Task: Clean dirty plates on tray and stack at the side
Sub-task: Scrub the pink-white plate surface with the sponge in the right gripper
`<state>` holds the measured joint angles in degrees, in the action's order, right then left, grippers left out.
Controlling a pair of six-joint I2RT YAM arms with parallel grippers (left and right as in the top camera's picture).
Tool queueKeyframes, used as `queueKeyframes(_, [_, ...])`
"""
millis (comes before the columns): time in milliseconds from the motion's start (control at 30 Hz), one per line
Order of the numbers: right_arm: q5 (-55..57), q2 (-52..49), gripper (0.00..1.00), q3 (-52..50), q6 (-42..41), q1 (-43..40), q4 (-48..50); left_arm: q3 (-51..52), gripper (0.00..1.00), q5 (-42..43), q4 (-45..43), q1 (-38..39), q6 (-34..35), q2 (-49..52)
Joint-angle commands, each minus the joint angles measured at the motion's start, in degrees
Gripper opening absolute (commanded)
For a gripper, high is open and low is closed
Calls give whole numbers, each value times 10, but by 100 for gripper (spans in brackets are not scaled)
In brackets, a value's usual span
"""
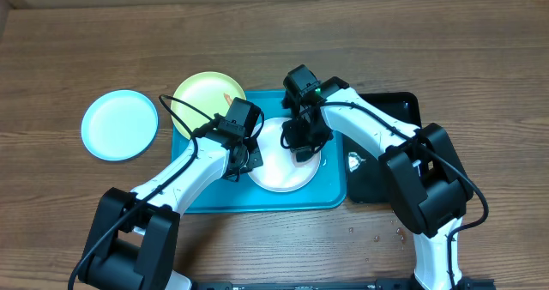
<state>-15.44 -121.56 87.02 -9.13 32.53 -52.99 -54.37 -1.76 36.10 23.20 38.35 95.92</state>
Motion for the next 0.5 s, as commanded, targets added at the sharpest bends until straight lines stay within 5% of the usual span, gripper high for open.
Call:
queueKeyframes(0, [-115,-20,4,-17,12,10,-2,-1,4,3,-1,-1,-11,5])
queueKeyframes(167, [-221,-19,4,9,76,-2,-19,-1,4,3,-2,-1,-11,5])
queueKeyframes(467, [-221,3,4,147,123,-77,-157,-1,5,3,-1,-1,-11,5])
